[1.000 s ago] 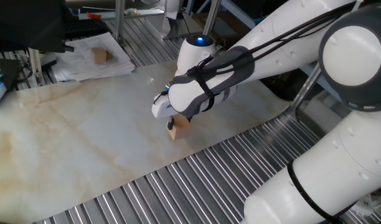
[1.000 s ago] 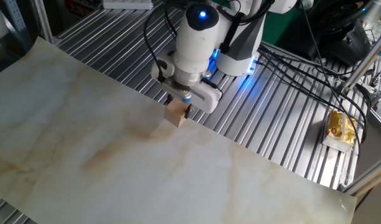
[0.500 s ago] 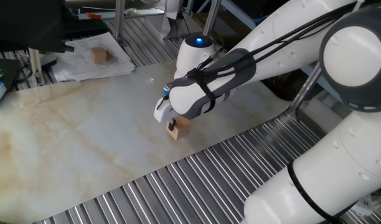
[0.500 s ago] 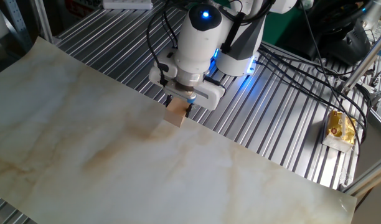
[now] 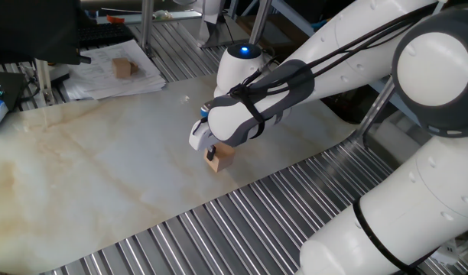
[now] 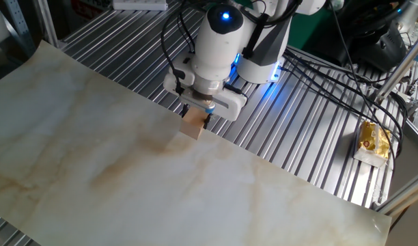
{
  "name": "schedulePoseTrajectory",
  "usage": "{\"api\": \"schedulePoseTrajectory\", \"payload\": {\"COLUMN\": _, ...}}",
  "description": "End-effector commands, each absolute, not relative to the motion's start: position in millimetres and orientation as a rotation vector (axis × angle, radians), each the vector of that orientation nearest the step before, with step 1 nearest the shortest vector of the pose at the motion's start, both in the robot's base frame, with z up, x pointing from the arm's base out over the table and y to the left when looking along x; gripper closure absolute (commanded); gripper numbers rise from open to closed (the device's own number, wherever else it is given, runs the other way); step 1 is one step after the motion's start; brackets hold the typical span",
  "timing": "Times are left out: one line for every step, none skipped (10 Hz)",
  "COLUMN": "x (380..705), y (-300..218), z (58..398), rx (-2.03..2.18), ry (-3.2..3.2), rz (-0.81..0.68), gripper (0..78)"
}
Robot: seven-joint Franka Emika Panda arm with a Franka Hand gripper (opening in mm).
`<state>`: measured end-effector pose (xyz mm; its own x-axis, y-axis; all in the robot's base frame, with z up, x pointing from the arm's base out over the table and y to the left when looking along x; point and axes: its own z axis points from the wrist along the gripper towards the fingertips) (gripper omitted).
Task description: Pick up the small block on the left and move it to the right
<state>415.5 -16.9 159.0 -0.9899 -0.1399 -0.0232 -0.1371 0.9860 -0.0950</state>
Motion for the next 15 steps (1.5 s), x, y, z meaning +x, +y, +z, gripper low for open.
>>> {"api": "schedulePoseTrajectory", "payload": {"x": 408.7, "y": -3.8, "z": 155.9, "rx": -0.228, "ry": 3.128, "rz": 0.007, "gripper": 76.3}}
{"api": "schedulePoseTrajectory", "payload": {"x": 397.7, "y": 11.2, "z": 149.8, "rx": -0.177, "ry": 3.108, "rz": -0.023, "gripper": 76.3}}
{"api": "schedulePoseTrajectory", "payload": {"x": 387.6, "y": 22.3, "z": 144.6, "rx": -0.16, "ry": 3.108, "rz": -0.015, "gripper": 76.3}}
{"api": "schedulePoseTrajectory", "payload": {"x": 378.4, "y": 32.5, "z": 141.1, "rx": -0.14, "ry": 3.108, "rz": 0.003, "gripper": 76.3}}
{"api": "schedulePoseTrajectory", "payload": {"x": 373.1, "y": 41.5, "z": 140.0, "rx": -0.125, "ry": 3.114, "rz": 0.008, "gripper": 76.3}}
{"api": "schedulePoseTrajectory", "payload": {"x": 371.5, "y": 50.1, "z": 142.4, "rx": -0.112, "ry": 3.123, "rz": 0.009, "gripper": 76.3}}
{"api": "schedulePoseTrajectory", "payload": {"x": 371.0, "y": 56.1, "z": 145.6, "rx": -0.105, "ry": 3.128, "rz": 0.006, "gripper": 76.3}}
{"api": "schedulePoseTrajectory", "payload": {"x": 369.6, "y": 67.6, "z": 151.7, "rx": -0.088, "ry": 3.139, "rz": 0.0, "gripper": 76.3}}
{"api": "schedulePoseTrajectory", "payload": {"x": 369.5, "y": 67.9, "z": 151.8, "rx": -0.088, "ry": 3.139, "rz": 0.0, "gripper": 76.3}}
{"api": "schedulePoseTrajectory", "payload": {"x": 371.4, "y": 83.0, "z": 153.9, "rx": -0.047, "ry": 3.144, "rz": 0.004, "gripper": 76.3}}
{"api": "schedulePoseTrajectory", "payload": {"x": 375.5, "y": 89.8, "z": 152.7, "rx": -0.031, "ry": 3.144, "rz": 0.004, "gripper": 76.3}}
{"api": "schedulePoseTrajectory", "payload": {"x": 381.4, "y": 91.7, "z": 152.1, "rx": -0.029, "ry": 3.144, "rz": 0.006, "gripper": 76.3}}
{"api": "schedulePoseTrajectory", "payload": {"x": 392.3, "y": 90.0, "z": 156.2, "rx": -0.038, "ry": 3.151, "rz": 0.008, "gripper": 76.3}}
{"api": "schedulePoseTrajectory", "payload": {"x": 395.1, "y": 89.7, "z": 157.5, "rx": -0.04, "ry": 3.153, "rz": 0.008, "gripper": 76.3}}
{"api": "schedulePoseTrajectory", "payload": {"x": 407.8, "y": 89.5, "z": 163.4, "rx": -0.043, "ry": 3.164, "rz": 0.0, "gripper": 76.3}}
